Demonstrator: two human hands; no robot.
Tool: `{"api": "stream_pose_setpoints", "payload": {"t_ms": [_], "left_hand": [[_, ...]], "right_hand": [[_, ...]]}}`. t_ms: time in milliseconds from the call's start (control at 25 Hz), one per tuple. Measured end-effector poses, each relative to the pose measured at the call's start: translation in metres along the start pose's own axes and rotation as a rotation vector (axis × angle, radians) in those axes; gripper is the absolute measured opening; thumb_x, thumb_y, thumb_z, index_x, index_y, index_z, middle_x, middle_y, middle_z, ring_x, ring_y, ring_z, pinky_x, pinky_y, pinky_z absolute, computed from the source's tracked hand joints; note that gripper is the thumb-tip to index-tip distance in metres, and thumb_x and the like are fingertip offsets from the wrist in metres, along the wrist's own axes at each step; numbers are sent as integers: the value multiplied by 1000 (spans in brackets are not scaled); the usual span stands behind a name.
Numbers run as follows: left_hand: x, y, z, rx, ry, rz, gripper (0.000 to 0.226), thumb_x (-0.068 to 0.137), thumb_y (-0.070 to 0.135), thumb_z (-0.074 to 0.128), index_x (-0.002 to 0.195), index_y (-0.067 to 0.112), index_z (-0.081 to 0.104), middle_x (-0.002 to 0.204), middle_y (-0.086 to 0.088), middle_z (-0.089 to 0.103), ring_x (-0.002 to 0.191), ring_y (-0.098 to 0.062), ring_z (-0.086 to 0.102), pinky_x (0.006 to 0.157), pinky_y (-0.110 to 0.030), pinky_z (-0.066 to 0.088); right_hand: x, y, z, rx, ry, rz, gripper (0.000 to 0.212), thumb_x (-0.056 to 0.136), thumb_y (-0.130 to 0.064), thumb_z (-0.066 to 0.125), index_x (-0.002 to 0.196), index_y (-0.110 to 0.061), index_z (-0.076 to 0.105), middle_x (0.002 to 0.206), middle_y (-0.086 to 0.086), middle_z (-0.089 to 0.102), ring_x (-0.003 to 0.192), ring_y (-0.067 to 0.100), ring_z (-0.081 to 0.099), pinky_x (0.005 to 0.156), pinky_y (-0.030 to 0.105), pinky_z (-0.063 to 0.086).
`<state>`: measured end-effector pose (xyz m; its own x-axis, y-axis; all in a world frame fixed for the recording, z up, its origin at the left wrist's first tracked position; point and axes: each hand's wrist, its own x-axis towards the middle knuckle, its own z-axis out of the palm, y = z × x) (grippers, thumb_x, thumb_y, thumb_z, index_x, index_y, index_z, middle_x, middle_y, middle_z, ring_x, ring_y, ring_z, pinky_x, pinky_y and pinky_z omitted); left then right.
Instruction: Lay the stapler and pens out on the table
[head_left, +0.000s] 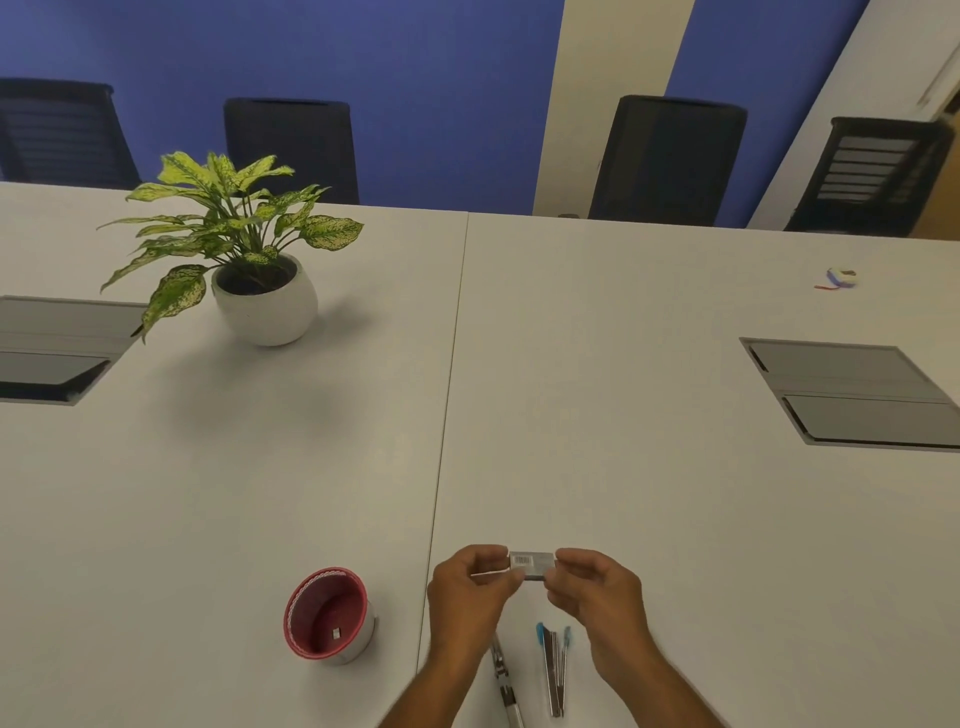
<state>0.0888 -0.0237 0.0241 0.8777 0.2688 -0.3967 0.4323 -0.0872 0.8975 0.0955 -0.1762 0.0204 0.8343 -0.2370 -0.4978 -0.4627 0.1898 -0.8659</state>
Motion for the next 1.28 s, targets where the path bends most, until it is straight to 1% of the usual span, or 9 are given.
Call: {"api": "stream_pose_setpoints", "payload": {"t_ms": [160,320,480,640,800,920,1120,1200,1280], "left_hand": [[-22,-1,-12,-141,-6,-55,27,67,9,86,88,19,74,87,3,77,82,-13,73,68,-21,57],[-38,-1,-23,-289,-31,-137,22,68,5,86,86,7,73,88,-11,77,84,-29,71,71,-32,61],[-49,-1,-33,-329,-61,-160,35,60,13,92,84,0,71,83,-19,76,70,-27,70,74,-39,62],[-57,1,-41,-328,-77,-148,39,58,14,92,85,-3,69,79,-20,75,66,-25,71,69,-36,62],[-63,3,-44,-326,-80,-134,35,61,14,91,84,-1,70,78,-17,76,69,-28,72,67,-34,61],[-66,3,-45,-334,-80,-121,29,65,13,89,84,0,73,80,-17,76,72,-29,73,69,-34,62],[-71,2,-42,-373,-82,-103,15,73,14,83,83,4,77,84,-14,77,77,-28,72,74,-35,61],[-73,1,-41,-392,-78,-102,13,77,14,81,86,5,78,87,-12,78,82,-29,73,76,-35,61],[-74,1,-40,-407,-84,-104,12,79,14,79,89,6,78,88,-11,78,85,-30,74,78,-34,61]], "right_hand": [[-25,-4,-4,28,-60,-4,32,72,11,76,101,-4,71,96,21,71,86,34,68,74,38,59],[-47,-6,-5,54,-112,-22,30,72,12,74,98,-3,72,93,22,74,84,32,69,78,42,59],[-62,-3,-2,49,-154,-43,31,70,14,74,96,-3,73,94,27,73,81,30,69,70,37,58],[-70,-3,-3,44,-177,-53,31,70,14,75,96,-3,74,93,26,72,81,31,69,76,43,59],[-77,-4,-3,50,-191,-40,30,69,13,76,95,-2,73,89,23,72,78,30,68,81,48,57],[-81,-5,-3,48,-198,-34,31,70,12,76,97,-3,72,93,26,71,80,32,68,78,46,59],[-86,-12,-3,42,-219,-25,35,69,8,79,101,-5,72,90,18,70,78,29,69,73,42,58],[-87,-15,-3,49,-225,-26,34,70,3,80,101,-6,72,90,18,69,78,30,69,73,41,58],[-89,-17,-3,50,-225,-32,33,70,1,81,100,-5,71,84,15,66,76,31,68,72,40,58]]}}
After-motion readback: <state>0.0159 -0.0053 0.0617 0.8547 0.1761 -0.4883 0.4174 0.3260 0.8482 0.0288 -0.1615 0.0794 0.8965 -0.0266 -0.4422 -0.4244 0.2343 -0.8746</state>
